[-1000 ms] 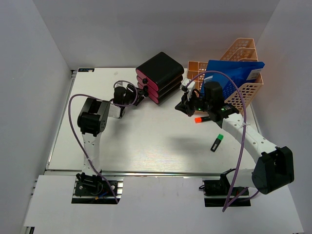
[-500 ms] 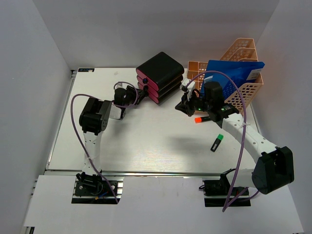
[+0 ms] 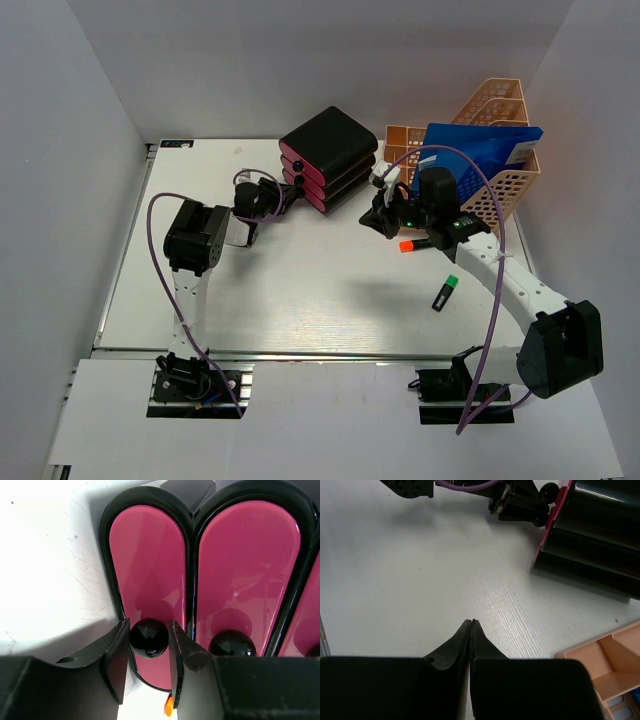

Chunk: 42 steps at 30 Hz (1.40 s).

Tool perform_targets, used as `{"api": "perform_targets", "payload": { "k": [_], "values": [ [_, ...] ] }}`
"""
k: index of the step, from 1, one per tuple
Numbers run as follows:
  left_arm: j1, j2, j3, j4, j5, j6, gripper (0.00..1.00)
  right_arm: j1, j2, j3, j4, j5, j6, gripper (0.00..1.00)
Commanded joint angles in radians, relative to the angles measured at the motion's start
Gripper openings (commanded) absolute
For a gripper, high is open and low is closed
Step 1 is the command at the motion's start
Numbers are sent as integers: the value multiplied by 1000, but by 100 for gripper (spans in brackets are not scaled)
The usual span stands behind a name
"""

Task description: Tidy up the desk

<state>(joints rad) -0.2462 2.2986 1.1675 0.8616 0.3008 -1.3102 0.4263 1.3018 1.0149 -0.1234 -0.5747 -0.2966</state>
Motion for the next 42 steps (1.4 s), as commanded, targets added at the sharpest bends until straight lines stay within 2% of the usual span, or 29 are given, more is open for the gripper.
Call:
{"api": "perform_targets", "payload": {
  "k": [1,19,26,29,30,31,33,34,37,40,42],
  "values": [
    [-8,-8,-22,-6,17,3,25,-3,-6,-15,21,6,-15,0],
    [42,-218,-295,5,46,75,24,-4,2,-16,21,10,-16,0],
    [87,-304,-333,-110,43,124,25,-4,11,-16,13,-2,-33,0],
    [96,-318,-319,-163,50,150,43,-3,20,-10,-11,-28,-64,0],
    [96,-323,-310,-177,50,155,56,-4,22,-7,-21,-39,-76,0],
    [96,-332,-304,-199,50,164,60,-4,22,-6,-41,-66,-90,10],
    [96,-341,-289,-231,50,173,69,2,22,-6,-62,-96,-142,22],
    [96,-353,-284,-242,52,184,70,-1,21,-7,-73,-129,-162,35],
    [96,-381,-272,-292,54,213,72,0,24,-7,-126,-189,-257,52],
    [105,-439,-267,-358,52,259,72,-1,24,-16,-182,-224,-351,60],
    [114,-497,-270,-435,47,285,73,2,22,-25,-202,-232,-390,62]
  ]
}}
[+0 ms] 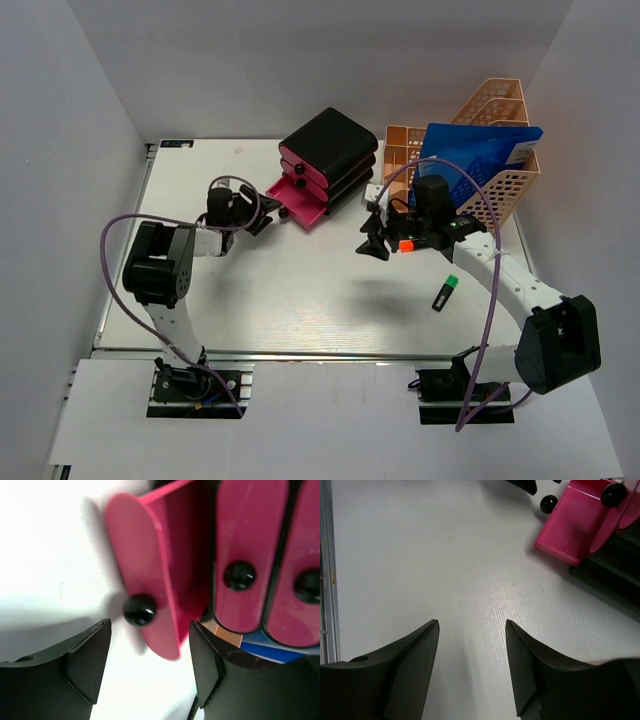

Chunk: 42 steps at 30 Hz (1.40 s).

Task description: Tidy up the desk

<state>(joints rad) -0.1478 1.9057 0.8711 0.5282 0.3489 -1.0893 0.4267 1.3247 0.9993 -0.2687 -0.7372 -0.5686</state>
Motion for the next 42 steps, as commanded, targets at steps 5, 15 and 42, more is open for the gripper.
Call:
{"api": "perform_targets", "payload": {
  "k": [5,15,42],
  "values": [
    [37,-262,16,-290,-10,219,72,-5,-15,-70,-58,-70,-249,53],
    [60,-720,-78,-603,85,656,3,0,-39,-143,-43,204,-270,29],
    [40,-1062,-162,-668,61,795,53,-244,-409,-381,-536,723,-1396,69]
  ]
}}
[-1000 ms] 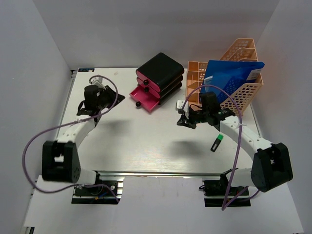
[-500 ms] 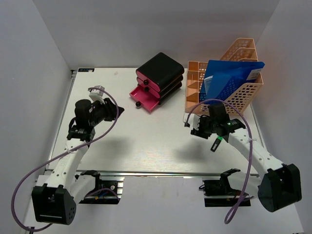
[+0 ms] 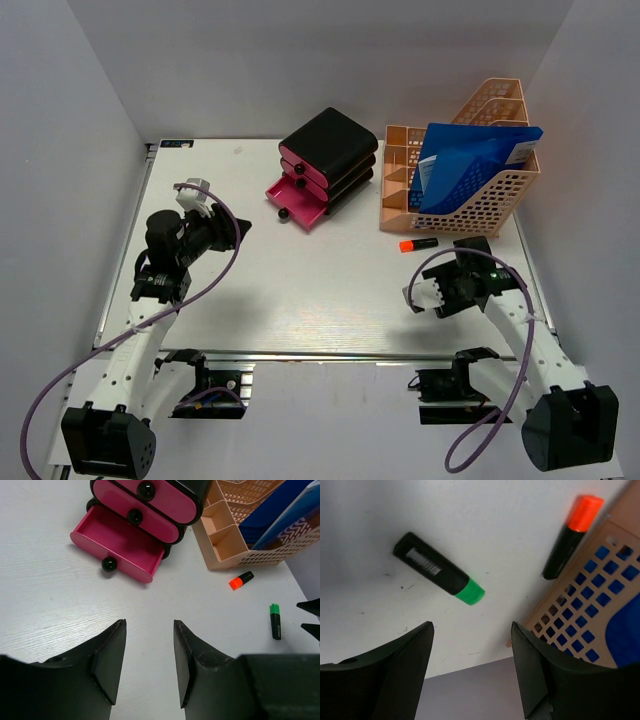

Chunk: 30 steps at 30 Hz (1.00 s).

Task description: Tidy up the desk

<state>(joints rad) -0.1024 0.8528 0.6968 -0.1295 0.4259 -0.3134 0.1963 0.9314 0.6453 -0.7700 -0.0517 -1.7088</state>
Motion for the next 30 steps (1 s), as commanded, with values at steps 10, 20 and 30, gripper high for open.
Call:
{"api": "perform_targets", "payload": {
  "k": [10,20,30],
  "values": [
    [-5,-3,15,-18,-27,25,53,-28,99,-91,-2,32,-340,68],
    [-5,-12,13,-16,-24,25,53,-24,184,-38,-12,87,-440,68],
    [-5,-15,13,-13,-18,20,53,-20,296,5,-5,115,-546,64]
  ]
}}
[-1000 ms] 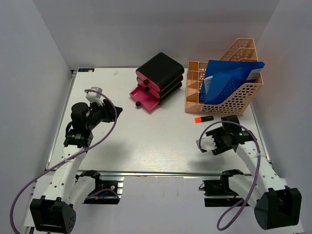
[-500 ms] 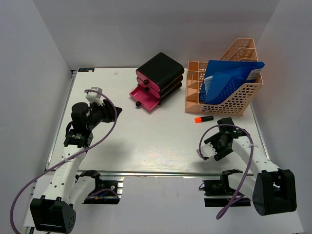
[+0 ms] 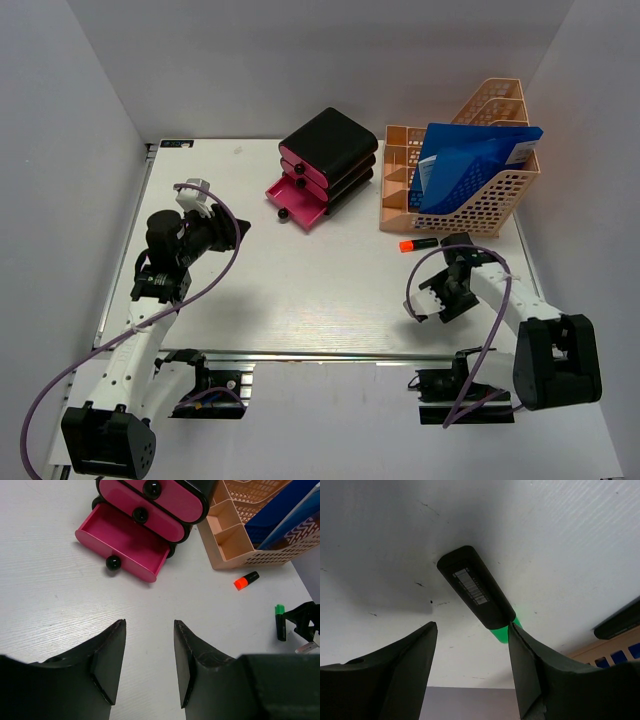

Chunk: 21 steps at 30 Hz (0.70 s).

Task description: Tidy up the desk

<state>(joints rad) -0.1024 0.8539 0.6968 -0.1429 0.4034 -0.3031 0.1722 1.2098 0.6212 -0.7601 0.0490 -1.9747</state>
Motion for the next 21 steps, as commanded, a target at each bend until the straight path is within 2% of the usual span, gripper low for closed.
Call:
{"api": "perform_targets", "payload": {
  "k": [1,14,17,21],
  "values": [
    [-5,-18,13,0,5,10,53,4,25,31,-13,9,-289,64],
    [-5,-10,12,-3,-5,12,53,20,114,41,54,20,-323,62],
    [-5,-7,10,-3,-8,13,53,32,126,57,44,14,-308,60],
    [-5,-1,12,-9,-17,15,53,64,168,80,5,64,-267,50]
  ]
}}
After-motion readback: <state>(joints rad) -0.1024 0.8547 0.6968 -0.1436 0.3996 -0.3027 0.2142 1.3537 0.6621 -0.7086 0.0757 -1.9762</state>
